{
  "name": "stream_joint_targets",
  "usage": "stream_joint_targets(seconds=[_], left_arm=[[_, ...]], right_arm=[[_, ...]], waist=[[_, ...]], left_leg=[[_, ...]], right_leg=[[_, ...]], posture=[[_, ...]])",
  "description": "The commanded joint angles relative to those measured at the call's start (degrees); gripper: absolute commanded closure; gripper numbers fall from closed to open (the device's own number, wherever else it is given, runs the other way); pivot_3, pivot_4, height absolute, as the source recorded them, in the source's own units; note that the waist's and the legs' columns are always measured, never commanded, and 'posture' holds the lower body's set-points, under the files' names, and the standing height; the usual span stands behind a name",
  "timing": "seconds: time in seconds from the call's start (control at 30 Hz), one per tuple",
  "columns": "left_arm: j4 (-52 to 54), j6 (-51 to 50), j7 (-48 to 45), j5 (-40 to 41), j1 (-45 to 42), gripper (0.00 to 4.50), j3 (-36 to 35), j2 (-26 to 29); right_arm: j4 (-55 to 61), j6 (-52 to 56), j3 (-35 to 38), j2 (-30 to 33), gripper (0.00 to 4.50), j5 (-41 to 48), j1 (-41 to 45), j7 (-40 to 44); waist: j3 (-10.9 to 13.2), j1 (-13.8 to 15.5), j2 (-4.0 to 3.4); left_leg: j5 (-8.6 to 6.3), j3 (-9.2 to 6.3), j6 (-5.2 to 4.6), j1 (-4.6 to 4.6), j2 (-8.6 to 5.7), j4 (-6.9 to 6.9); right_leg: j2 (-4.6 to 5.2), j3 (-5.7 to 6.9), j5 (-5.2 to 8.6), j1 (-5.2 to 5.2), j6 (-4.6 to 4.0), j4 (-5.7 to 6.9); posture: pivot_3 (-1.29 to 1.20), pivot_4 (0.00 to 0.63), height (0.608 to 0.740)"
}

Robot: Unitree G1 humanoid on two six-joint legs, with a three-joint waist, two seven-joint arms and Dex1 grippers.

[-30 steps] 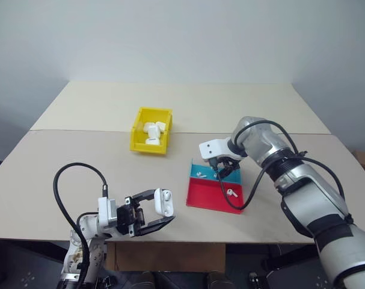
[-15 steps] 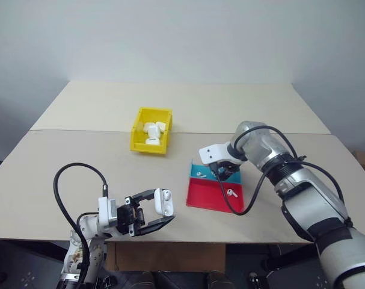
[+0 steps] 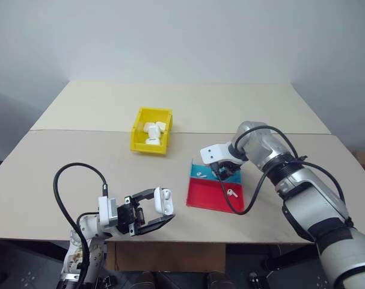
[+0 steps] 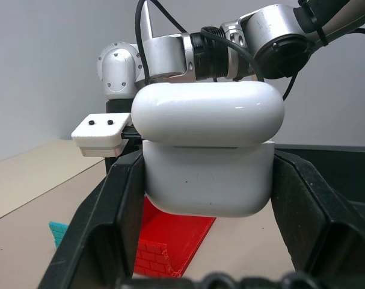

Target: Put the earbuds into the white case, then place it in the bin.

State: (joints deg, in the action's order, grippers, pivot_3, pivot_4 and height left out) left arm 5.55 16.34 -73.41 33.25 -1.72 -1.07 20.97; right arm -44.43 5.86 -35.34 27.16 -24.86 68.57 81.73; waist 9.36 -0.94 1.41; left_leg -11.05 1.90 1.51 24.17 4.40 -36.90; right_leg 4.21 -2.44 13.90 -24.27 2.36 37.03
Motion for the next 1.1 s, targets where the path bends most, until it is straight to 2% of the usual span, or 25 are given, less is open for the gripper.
stream_joint_targets(seconds=[0.03, 0.53, 1.1], left_arm=[[1.93, 0.61, 0.38, 0.03, 0.16, 1.72, 0.13, 0.43], [1.23, 1.3, 0.23, -0.13, -0.25, 1.72, 0.25, 0.17], [1.28, 1.68, 0.57, -0.6, 0.06, 1.72, 0.16, 0.13]], right_arm=[[0.94, -0.24, 0.85, 0.24, 2.9, -0.52, 0.33, -0.49], [2.95, -5.6, 1.26, 0.86, 2.9, -0.12, -0.7, -0.63], [0.16, -5.93, 0.52, 0.3, 2.9, -1.5, -0.69, -1.8]], waist=[[0.0, 0.0, 0.0], [0.0, -0.01, 0.0], [-0.01, 0.02, -0.01]], left_leg=[[0.0, 0.0, 0.0, 0.0, 0.0, 0.0], [0.0, 0.0, 0.0, 0.0, 0.0, 0.0], [0.0, 0.0, 0.0, -0.09, 0.0, 0.0]], right_leg=[[0.0, 0.0, 0.0, 0.0, 0.0, 0.0], [0.0, 0.0, 0.0, 0.0, 0.0, 0.0], [0.0, 0.0, 0.0, 0.1, 0.0, 0.01]], posture=[[0.0, 0.15, 0.74], [0.0, 0.15, 0.74], [0.0, 0.15, 0.74]])
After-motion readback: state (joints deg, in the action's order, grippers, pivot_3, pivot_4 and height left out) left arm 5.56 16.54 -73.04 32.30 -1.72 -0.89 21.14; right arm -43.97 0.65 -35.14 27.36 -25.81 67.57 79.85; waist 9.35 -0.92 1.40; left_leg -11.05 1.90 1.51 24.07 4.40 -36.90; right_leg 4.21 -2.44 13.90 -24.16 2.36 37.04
